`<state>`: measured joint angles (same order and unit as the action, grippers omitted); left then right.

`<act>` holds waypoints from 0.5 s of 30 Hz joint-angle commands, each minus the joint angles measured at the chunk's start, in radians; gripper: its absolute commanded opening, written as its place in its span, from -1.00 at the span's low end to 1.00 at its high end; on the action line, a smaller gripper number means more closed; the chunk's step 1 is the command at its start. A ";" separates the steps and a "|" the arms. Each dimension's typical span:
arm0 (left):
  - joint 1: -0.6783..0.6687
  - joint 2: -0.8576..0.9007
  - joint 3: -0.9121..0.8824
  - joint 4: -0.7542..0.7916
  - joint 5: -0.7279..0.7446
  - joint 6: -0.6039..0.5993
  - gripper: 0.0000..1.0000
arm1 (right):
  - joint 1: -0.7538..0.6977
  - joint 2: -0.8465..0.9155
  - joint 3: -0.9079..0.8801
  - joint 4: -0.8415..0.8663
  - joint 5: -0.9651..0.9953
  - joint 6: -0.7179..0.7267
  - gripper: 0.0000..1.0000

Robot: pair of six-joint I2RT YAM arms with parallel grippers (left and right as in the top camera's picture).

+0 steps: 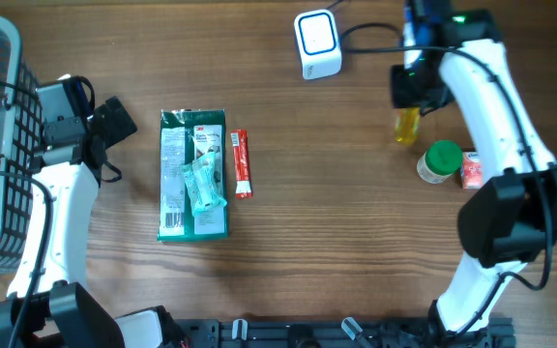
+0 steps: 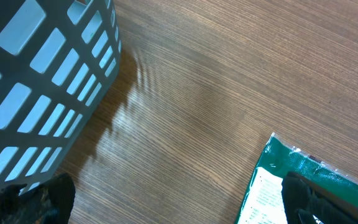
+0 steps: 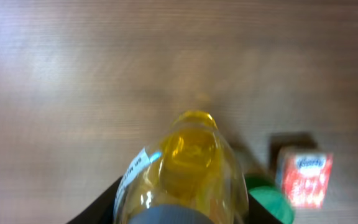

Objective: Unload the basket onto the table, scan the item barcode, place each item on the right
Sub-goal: 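Carry the Vim bottle to the far right and release it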

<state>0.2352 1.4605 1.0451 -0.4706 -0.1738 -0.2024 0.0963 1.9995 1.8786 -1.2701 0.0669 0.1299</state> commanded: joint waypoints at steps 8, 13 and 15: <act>0.005 -0.013 0.011 0.002 0.002 0.012 1.00 | -0.316 0.006 -0.058 0.114 -0.076 0.057 -0.90; 0.005 -0.013 0.011 0.002 0.002 0.012 1.00 | -0.401 0.006 -0.058 0.106 -0.056 0.083 -0.90; 0.005 -0.013 0.011 0.002 0.002 0.012 1.00 | -0.425 0.006 -0.058 0.105 -0.056 0.082 -0.90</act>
<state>0.2352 1.4601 1.0451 -0.4706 -0.1738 -0.2024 -0.2855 1.9999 1.8198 -1.1637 -0.0101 0.1856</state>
